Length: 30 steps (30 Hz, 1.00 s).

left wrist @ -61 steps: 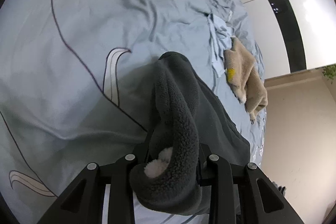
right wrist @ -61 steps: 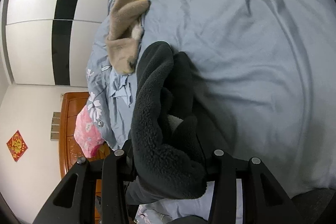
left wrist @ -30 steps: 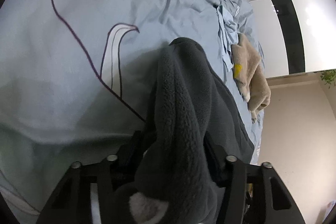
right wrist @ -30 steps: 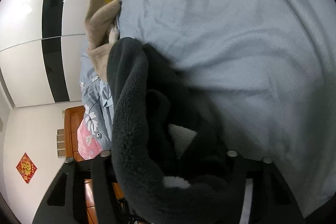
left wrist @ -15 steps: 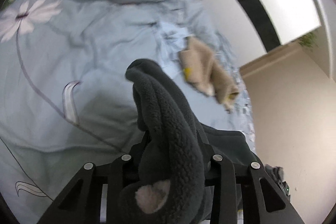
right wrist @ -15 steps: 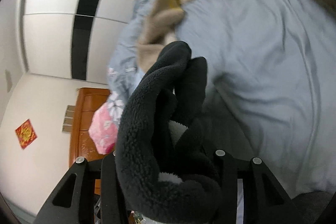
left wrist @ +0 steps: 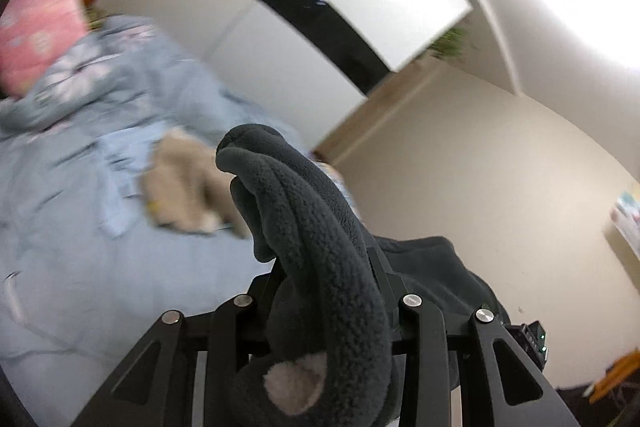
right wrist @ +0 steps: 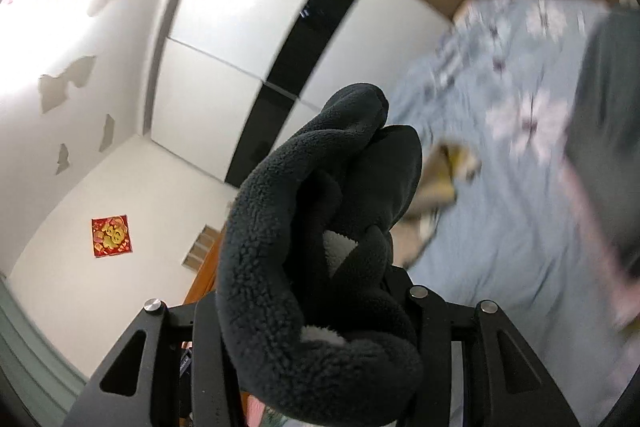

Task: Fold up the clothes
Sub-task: 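Lift the folded jacket bundle with both grippers and carry it across the bed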

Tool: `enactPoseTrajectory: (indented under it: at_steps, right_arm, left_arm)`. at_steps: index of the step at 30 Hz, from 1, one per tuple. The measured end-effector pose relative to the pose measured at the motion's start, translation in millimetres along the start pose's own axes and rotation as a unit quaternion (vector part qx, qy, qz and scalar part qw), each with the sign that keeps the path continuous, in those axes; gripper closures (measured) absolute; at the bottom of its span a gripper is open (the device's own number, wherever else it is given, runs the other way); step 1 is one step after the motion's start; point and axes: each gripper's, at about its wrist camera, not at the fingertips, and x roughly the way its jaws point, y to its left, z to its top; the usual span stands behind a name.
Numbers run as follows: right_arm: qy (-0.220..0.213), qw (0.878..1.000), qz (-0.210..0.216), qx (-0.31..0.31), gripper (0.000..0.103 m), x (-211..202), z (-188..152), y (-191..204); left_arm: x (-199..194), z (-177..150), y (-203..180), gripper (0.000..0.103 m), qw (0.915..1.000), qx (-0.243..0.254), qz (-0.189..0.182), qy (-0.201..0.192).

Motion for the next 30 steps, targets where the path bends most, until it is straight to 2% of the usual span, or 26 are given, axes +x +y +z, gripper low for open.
enactPoseTrajectory:
  at_steps: [4, 10, 16, 21, 26, 30]
  right_arm:
    - [-0.031, 0.999, -0.032, -0.030, 0.057, -52.7, 51.4, -4.6]
    - [-0.067, 0.992, -0.095, -0.049, 0.057, -125.4, 110.9, -37.0]
    - [-0.093, 0.987, -0.118, -0.051, 0.057, -167.0, 151.5, -77.4]
    - [-0.095, 0.990, -0.096, -0.026, 0.057, -174.7, 154.2, -138.5]
    - [-0.075, 0.986, -0.130, 0.069, 0.057, -177.6, 121.4, -235.4]
    - [-0.089, 0.984, -0.106, 0.114, 0.057, -188.9, 106.9, -277.0]
  left_arm:
    - [54.3, -7.8, -57.8, 0.066, 0.9988, 0.020, -0.035, 0.028]
    - [142.2, -43.9, -129.7, 0.068, 0.9927, 0.042, -0.074, 0.086]
    - [204.7, -87.7, -169.1, 0.069, 0.9873, 0.046, -0.098, 0.117]
    - [228.0, -132.4, -155.5, 0.069, 0.9883, 0.032, -0.100, 0.111]
    - [252.5, -176.0, -98.7, 0.069, 0.9859, -0.040, -0.058, 0.152]
    - [252.9, -199.1, -83.3, 0.069, 0.9820, -0.055, -0.077, 0.164]
